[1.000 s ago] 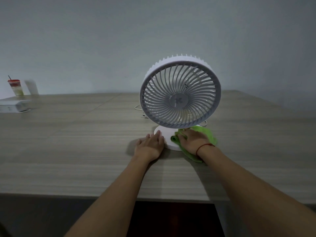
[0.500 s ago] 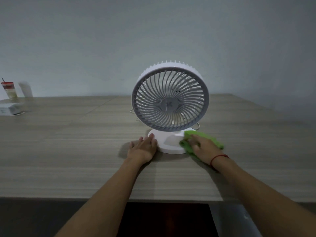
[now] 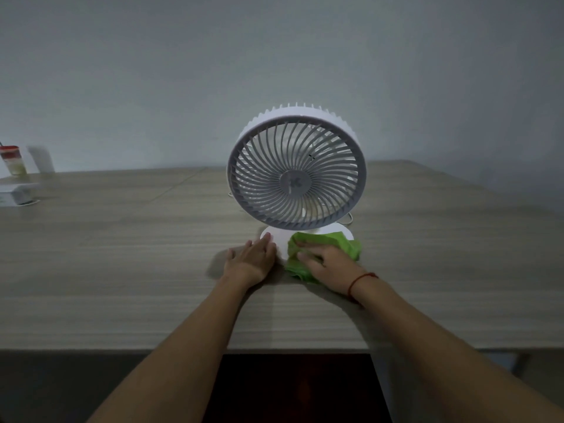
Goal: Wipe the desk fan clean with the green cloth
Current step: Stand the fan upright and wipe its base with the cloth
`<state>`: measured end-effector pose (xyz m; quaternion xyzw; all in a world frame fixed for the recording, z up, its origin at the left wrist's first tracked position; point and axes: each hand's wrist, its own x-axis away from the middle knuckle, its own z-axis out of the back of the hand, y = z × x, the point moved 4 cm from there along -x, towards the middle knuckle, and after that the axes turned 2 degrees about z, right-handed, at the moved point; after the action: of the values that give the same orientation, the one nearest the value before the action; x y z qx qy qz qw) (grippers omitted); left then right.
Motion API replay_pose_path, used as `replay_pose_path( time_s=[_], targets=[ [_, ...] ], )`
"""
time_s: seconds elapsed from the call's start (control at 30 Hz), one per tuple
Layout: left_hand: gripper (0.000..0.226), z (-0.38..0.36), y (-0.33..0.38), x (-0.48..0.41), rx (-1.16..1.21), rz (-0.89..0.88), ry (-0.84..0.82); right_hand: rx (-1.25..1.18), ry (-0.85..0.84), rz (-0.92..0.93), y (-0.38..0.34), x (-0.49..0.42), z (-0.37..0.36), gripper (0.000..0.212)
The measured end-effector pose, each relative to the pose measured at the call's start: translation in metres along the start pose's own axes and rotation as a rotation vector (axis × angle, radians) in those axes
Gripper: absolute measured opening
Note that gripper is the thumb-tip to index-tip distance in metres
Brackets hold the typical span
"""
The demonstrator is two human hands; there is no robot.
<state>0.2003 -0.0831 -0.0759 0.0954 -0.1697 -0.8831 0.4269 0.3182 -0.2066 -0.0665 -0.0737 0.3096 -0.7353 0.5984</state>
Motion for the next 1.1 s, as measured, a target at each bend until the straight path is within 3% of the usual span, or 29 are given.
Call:
replay_pose_path(
  time_s=[0.1, 0.33, 0.53, 0.7, 0.77, 0.83, 0.9, 0.97, 1.1],
  targets=[
    [0.054, 0.0, 0.001, 0.001, -0.001, 0.007, -0.015, 0.011, 0.062, -0.07, 0.027, 0.004, 0.026, 0.036],
    [0.054, -0.002, 0.001, 0.0, 0.001, 0.009, -0.004, 0.164, 0.068, -0.325, 0.041, -0.026, 0.027, 0.05],
    [0.054, -0.004, 0.002, -0.002, -0.012, 0.011, 0.021, 0.115, 0.194, -0.156, 0.018, -0.015, 0.019, 0.037],
    [0.055, -0.003, 0.002, -0.001, 0.021, 0.003, 0.043, 0.091, 0.078, 0.013, -0.002, 0.007, 0.005, 0.039],
    [0.058, -0.001, -0.001, 0.002, 0.13, 0.033, 0.124, 0.085, 0.049, 0.049, -0.006, 0.018, 0.005, 0.046],
    [0.061, 0.003, -0.004, 0.01, 0.385, 0.105, 0.288, 0.002, 0.145, 0.034, -0.005, 0.028, 0.017, 0.048],
    [0.049, 0.006, -0.001, 0.022, 0.591, 0.168, 0.433, -0.112, 0.374, -0.119, 0.009, 0.037, 0.035, 0.041],
    [0.032, 0.005, 0.013, 0.032, 0.632, 0.17, 0.426, -0.091, 0.513, -0.387, 0.028, 0.043, 0.048, 0.036],
    [0.055, -0.003, 0.039, 0.041, 0.578, 0.213, 0.297, 0.042, 0.407, -0.678, 0.033, 0.044, 0.048, 0.061]
  ],
)
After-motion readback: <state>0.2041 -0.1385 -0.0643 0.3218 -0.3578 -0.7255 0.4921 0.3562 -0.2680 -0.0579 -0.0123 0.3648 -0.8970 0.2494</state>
